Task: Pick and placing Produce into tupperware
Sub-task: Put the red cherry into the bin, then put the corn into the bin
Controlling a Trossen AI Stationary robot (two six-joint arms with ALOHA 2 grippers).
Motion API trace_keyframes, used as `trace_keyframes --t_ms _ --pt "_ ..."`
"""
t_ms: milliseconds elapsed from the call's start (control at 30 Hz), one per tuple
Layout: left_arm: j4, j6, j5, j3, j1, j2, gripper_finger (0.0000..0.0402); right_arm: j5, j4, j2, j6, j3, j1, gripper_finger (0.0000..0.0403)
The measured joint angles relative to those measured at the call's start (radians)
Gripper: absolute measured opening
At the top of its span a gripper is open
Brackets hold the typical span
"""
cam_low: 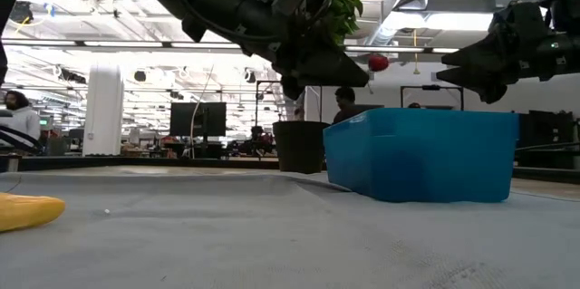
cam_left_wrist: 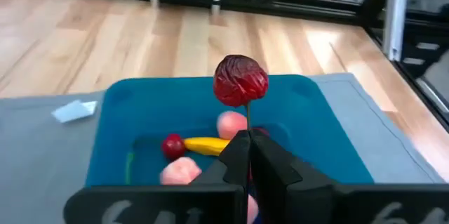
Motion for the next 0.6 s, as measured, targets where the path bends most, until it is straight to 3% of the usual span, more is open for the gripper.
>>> trace_keyframes --t_ms 133,333,600 --pt "-0.028 -0.039 0.015 0.0 0.001 0.0 0.0014 0.0 0.0 0.0 0.0 0.0 0.0 0.0249" --pt "-0.068 -0.083 -0.022 0.0 0.0 -0.001 0.0074 0.0 0.0 0.0 0.0 0.0 0.0 0.0249" --pt "-0.009 0.079 -0.003 0.0 -0.071 -0.052 0.0118 0.0 0.0 0.0 0.0 0.0 0.0 0.0249"
